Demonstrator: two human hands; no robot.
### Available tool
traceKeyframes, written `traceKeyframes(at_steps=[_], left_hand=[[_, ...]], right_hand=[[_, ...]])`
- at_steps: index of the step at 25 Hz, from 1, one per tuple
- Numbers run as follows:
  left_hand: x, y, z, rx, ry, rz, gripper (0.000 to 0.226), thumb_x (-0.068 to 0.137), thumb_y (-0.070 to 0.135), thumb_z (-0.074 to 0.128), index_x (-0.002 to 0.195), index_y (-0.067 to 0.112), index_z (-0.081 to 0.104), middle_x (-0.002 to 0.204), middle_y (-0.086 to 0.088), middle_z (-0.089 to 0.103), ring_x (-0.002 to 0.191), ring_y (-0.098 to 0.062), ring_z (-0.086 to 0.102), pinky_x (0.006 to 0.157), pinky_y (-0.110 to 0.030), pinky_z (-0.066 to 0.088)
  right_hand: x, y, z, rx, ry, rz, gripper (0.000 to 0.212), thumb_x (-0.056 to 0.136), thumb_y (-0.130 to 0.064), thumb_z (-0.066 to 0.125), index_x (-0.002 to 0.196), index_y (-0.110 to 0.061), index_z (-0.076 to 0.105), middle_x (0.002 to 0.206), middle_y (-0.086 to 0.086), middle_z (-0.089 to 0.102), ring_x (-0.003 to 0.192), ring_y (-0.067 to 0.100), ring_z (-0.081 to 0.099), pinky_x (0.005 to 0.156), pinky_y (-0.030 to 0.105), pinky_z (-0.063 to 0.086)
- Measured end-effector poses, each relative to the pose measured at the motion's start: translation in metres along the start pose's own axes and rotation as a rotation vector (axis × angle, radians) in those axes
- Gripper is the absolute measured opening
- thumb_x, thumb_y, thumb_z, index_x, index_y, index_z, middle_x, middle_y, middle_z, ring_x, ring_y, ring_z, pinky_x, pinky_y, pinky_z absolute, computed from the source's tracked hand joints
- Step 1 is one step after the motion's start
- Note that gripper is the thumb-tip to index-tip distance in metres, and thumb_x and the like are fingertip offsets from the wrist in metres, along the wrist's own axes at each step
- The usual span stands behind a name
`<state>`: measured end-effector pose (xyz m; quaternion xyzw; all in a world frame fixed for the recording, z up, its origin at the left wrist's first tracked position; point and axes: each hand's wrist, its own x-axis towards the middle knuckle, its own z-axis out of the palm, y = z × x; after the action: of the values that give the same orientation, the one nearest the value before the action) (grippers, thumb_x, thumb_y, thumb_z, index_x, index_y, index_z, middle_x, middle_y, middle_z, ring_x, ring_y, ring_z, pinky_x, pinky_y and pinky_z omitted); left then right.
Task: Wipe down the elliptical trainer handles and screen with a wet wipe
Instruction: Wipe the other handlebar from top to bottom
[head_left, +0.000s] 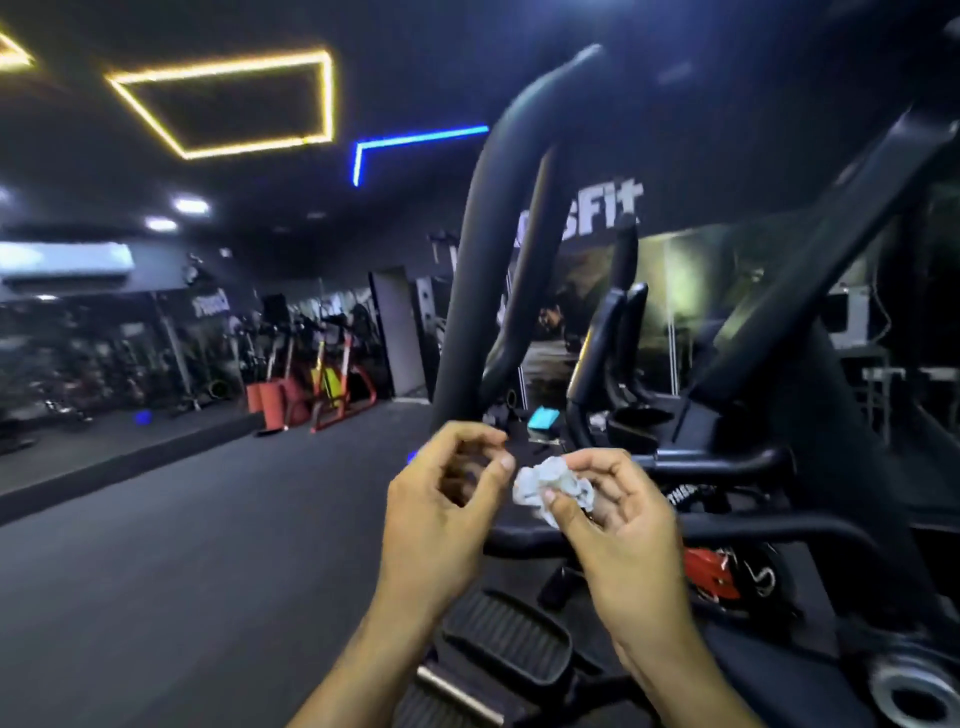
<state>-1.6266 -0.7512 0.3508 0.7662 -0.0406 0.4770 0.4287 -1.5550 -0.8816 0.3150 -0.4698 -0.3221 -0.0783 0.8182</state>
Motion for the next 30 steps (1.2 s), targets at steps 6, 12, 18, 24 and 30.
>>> traceKeyframes(at_steps=[6, 12, 18, 24, 30], left_hand=[[0.16, 0.082, 0.03, 0.422, 0.201, 0.386, 0.07, 0.086, 0.031, 0.075, 0.147, 0.029, 0.04, 0.139, 0.002, 0.05, 0.128, -0.022, 0.054, 0.11, -0.046, 0.046], [0.237, 0.123, 0.047, 0.675, 0.111, 0.24, 0.043, 0.089, 0.052, 0.072, 0.129, 0.04, 0.059, 0.108, 0.009, 0.065, 0.104, -0.027, 0.066, 0.096, -0.05, 0.055], [0.231, 0.119, 0.05, 0.608, 0.189, 0.252, 0.045, 0.085, 0.061, 0.07, 0.126, 0.046, 0.062, 0.104, 0.017, 0.068, 0.102, -0.022, 0.067, 0.091, -0.048, 0.058], [0.229, 0.119, 0.054, 0.662, 0.241, 0.26, 0.042, 0.09, 0.058, 0.07, 0.13, 0.046, 0.062, 0.104, 0.017, 0.066, 0.104, -0.014, 0.059, 0.094, -0.041, 0.054], [0.226, 0.118, 0.056, 0.531, 0.263, 0.249, 0.041, 0.104, 0.064, 0.041, 0.099, 0.033, 0.067, 0.083, 0.002, 0.07, 0.06, -0.012, 0.07, 0.073, -0.046, 0.06]], right_hand=[[0.125, -0.06, -0.027, -0.081, 0.007, -0.237, 0.031, 0.082, 0.009, 0.075, 0.091, -0.017, 0.06, 0.084, 0.004, 0.076, 0.077, 0.024, 0.073, 0.069, 0.04, 0.059], [0.293, -0.137, -0.021, -0.046, 0.218, -0.471, 0.019, 0.08, -0.019, 0.084, 0.076, -0.022, 0.066, 0.069, -0.01, 0.067, 0.065, 0.002, 0.061, 0.064, 0.037, 0.057], [0.353, -0.153, 0.026, 0.199, -0.301, -0.197, 0.019, 0.09, -0.004, 0.061, 0.098, -0.005, 0.079, 0.1, 0.012, 0.076, 0.09, 0.019, 0.069, 0.078, 0.029, 0.052], [0.33, -0.107, 0.01, 0.392, -0.208, -0.272, 0.022, 0.101, -0.004, 0.058, 0.11, -0.016, 0.075, 0.094, 0.003, 0.07, 0.087, 0.012, 0.06, 0.096, 0.029, 0.056], [0.359, -0.129, 0.02, 0.331, -0.297, -0.353, 0.018, 0.099, -0.009, 0.062, 0.111, -0.012, 0.076, 0.114, 0.007, 0.076, 0.111, 0.02, 0.069, 0.088, 0.031, 0.055]])
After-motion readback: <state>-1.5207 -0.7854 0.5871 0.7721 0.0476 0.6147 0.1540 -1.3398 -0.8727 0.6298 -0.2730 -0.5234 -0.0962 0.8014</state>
